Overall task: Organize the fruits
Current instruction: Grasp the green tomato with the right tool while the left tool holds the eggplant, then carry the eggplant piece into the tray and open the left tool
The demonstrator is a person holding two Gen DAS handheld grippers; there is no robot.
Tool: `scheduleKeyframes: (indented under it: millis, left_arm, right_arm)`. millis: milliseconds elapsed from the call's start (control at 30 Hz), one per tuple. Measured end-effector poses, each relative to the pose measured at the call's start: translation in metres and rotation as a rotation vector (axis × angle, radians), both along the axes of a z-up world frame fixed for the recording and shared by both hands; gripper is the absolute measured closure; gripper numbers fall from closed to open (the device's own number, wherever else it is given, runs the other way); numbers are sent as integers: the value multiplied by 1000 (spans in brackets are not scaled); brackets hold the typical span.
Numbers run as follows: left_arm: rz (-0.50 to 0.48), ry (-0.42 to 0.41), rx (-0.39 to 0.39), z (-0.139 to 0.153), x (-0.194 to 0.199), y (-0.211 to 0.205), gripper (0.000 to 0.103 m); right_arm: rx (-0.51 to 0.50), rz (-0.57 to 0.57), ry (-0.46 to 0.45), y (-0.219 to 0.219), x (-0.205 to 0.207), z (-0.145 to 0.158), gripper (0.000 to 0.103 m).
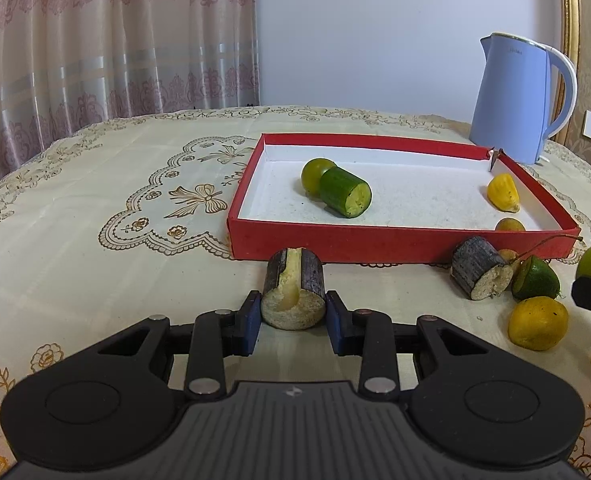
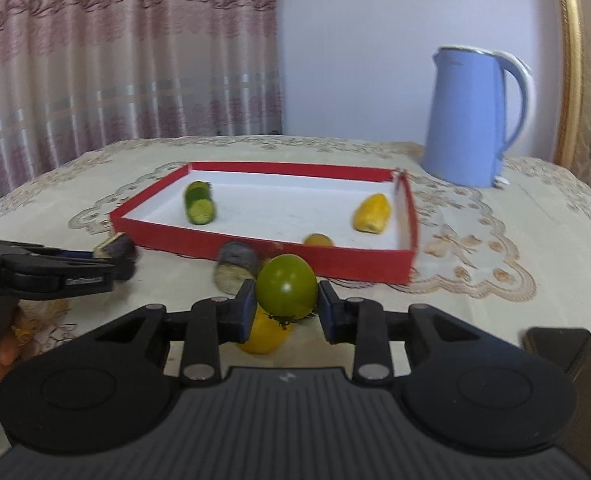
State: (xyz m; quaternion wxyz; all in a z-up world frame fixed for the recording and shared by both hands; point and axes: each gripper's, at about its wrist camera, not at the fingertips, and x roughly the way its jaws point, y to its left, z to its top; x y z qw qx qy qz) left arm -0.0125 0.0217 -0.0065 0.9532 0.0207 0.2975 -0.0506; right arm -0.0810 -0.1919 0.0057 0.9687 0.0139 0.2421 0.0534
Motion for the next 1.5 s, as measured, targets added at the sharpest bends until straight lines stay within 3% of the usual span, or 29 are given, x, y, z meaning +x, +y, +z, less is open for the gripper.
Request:
scheduleKeyframes:
  millis: [733, 933, 1100, 1267, 1500]
  left_arm:
    - [7, -2, 53, 1, -1, -7, 70]
    - [-6, -43, 51, 19, -1, -7, 70]
    - [-65, -76, 36, 46, 19, -19, 70]
    - [-105, -118, 110, 58, 51, -50, 70]
    - [-113, -90, 183, 57, 99, -86, 70]
  right_arm:
    - [50, -12, -1, -17, -5, -3, 73]
    - [62, -11, -2, -20, -6, -4, 73]
    - [64, -5, -1, -19, -6, -5, 73]
    - [70, -3, 0, -20, -7, -5, 73]
    - [80, -4, 6, -22, -6, -6, 73]
